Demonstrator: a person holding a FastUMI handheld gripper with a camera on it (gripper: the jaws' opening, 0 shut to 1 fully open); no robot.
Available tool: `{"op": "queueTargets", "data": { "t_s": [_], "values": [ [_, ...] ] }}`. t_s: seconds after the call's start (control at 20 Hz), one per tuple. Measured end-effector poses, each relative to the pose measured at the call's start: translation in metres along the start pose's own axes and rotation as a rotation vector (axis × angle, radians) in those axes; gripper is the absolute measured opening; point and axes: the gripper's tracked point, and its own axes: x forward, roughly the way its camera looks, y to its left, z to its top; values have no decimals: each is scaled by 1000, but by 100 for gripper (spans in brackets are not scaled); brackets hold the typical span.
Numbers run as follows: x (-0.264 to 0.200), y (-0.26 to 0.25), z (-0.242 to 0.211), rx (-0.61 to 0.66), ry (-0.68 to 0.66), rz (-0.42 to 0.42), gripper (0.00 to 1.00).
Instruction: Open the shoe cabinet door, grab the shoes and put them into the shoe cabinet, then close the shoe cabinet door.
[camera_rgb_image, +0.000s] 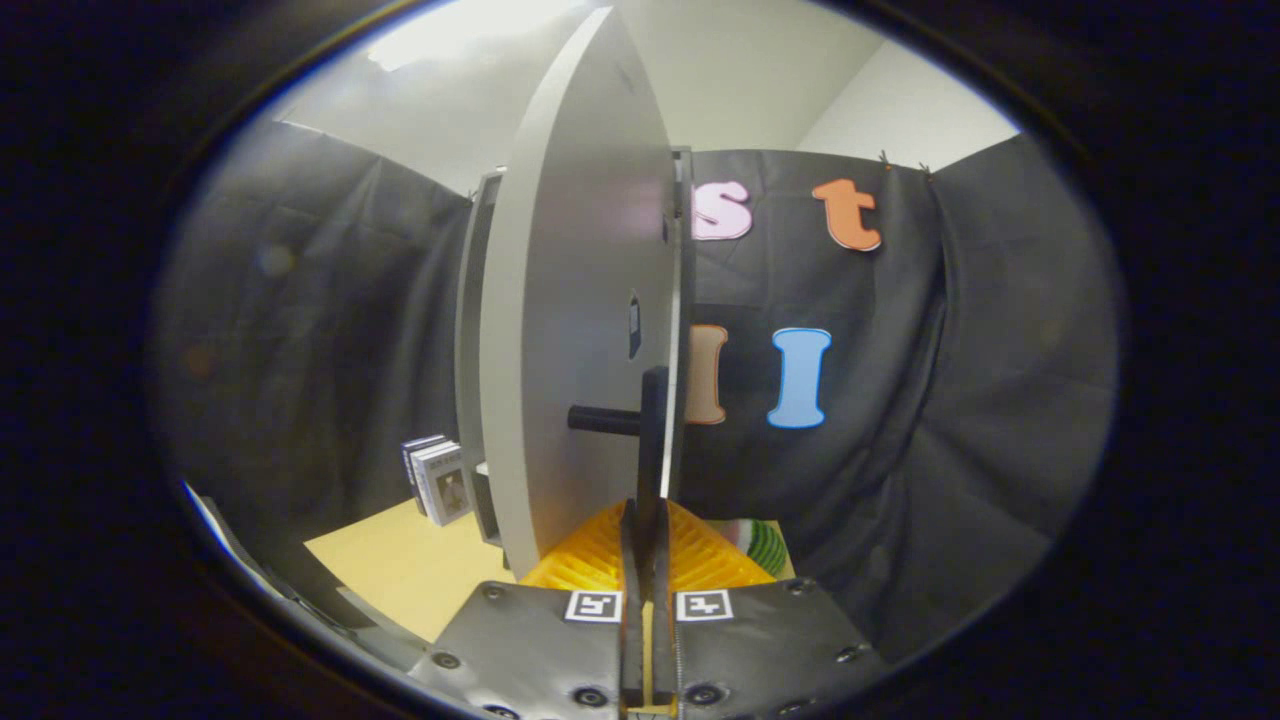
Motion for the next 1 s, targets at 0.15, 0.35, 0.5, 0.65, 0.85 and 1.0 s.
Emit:
{"op": "queueTargets", "data": {
  "t_s": [0.15, 0.35, 0.5, 0.65, 0.85, 1.0],
  "values": [
    [2, -3, -1, 10, -4, 48, 4],
    [-1, -4, -1, -41, -3, 25, 5],
    [-8, -7, 0, 3, -3, 4, 5],
    [-29, -11, 7, -11, -29, -52, 4],
    [-75, 11, 10, -24, -46, -122, 4],
    [-88, 45, 4, -33, -51, -145, 3]
  ]
}}
